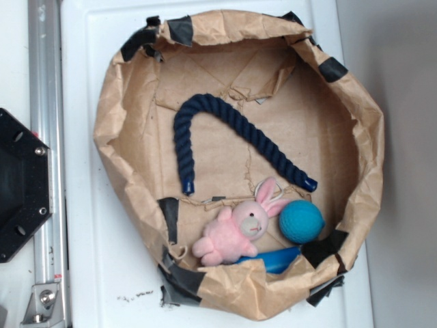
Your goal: Grab the blue rope.
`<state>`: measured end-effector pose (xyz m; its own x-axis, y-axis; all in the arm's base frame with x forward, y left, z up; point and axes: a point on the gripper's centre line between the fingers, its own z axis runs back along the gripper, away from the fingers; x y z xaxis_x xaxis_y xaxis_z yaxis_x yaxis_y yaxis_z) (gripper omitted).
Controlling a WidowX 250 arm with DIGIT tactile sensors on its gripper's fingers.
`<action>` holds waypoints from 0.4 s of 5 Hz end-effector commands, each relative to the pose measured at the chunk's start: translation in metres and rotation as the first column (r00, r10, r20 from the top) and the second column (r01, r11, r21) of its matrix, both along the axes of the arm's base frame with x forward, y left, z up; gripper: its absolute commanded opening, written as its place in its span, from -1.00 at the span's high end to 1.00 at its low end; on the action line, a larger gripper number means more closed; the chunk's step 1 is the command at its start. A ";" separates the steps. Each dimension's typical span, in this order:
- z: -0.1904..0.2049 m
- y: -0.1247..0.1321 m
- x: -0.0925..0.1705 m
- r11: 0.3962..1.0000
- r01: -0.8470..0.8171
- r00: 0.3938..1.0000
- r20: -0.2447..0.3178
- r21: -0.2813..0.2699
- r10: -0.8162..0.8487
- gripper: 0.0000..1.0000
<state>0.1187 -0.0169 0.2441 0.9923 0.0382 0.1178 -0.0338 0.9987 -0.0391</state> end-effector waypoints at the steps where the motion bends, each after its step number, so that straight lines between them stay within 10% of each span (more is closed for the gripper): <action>1: 0.000 0.000 0.000 1.000 0.000 1.000 0.000 0.000 0.000 -1.00; 2: -0.038 0.031 0.050 0.969 -0.245 0.966 0.078 -0.032 0.247 -1.00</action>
